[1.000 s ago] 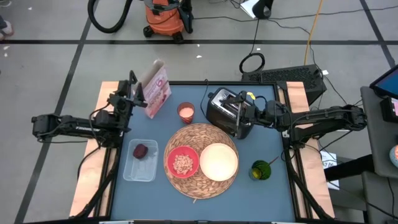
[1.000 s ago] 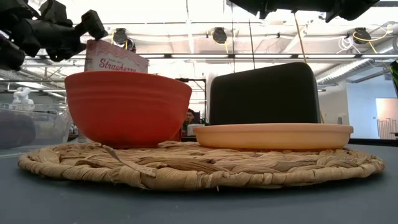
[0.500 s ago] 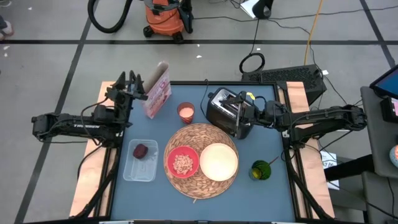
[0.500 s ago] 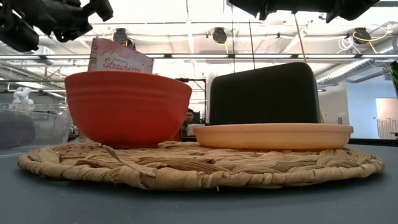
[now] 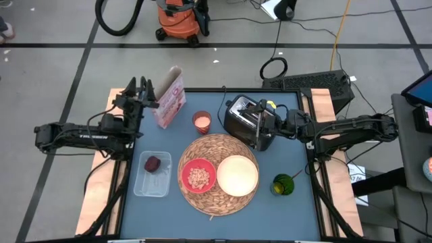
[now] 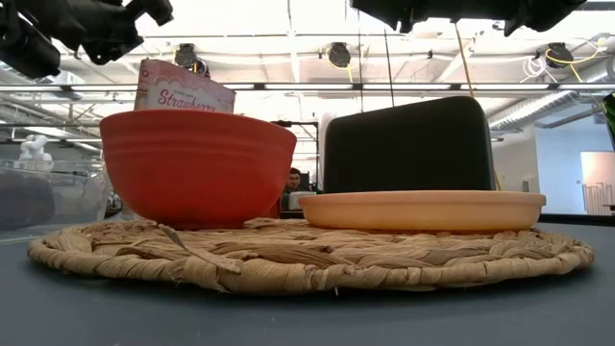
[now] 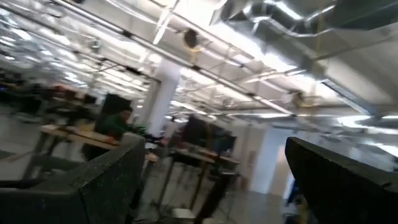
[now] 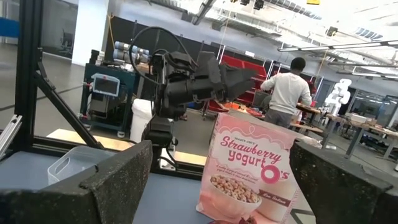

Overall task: Arrange a breakfast setting
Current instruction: Put the bagel from the toaster to the white plate

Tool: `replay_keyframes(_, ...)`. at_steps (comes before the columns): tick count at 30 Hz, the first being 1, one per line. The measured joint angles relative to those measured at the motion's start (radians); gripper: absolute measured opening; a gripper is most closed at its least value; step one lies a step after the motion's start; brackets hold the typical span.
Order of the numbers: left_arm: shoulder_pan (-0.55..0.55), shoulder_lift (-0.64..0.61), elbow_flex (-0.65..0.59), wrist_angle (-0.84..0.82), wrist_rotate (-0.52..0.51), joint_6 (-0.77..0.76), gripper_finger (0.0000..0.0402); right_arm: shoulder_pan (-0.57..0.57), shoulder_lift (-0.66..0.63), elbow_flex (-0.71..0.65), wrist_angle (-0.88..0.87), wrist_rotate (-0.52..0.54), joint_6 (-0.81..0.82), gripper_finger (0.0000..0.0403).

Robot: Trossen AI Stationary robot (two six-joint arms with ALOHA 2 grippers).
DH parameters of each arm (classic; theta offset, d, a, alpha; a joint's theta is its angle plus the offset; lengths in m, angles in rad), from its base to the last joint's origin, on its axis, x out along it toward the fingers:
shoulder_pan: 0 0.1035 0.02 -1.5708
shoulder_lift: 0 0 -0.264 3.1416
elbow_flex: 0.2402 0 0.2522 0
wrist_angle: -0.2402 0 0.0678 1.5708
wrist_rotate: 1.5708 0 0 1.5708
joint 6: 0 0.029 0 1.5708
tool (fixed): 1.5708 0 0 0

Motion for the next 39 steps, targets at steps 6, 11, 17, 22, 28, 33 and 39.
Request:
replay_keyframes(6,-0.065,-0.028,0.0,0.0,0.144,-0.049,0.0392,0.0,0.0,0.0,-0.001,-0.005,0.0,0.0368)
replay_keyframes(11,-0.138,-0.068,0.0,0.001,0.204,-0.068,0.0392,0.002,0.0,0.0,-0.001,-0.006,0.003,0.0368)
replay_keyframes(17,-0.236,-0.083,0.0,-0.01,0.256,-0.19,0.0392,0.002,0.0,0.0,0.0,-0.006,0.008,0.0368)
replay_keyframes(22,-0.293,-0.082,0.0,-0.089,0.267,-0.324,0.0392,0.002,0.0,0.0,0.0,-0.005,0.096,0.0368)
replay_keyframes(28,-0.354,-0.082,0.0,-0.27,0.372,-0.419,0.0392,0.002,0.0,0.0,0.0,0.0,0.186,0.0368)
replay_keyframes(33,-0.411,-0.082,0.0,-0.464,0.427,-0.483,0.0392,0.002,-0.001,0.016,-0.034,0.067,0.213,0.0368)
replay_keyframes(39,-0.465,-0.08,0.0,-0.648,0.427,-0.556,0.0392,0.002,-0.013,0.178,-0.335,0.091,0.234,0.0368)
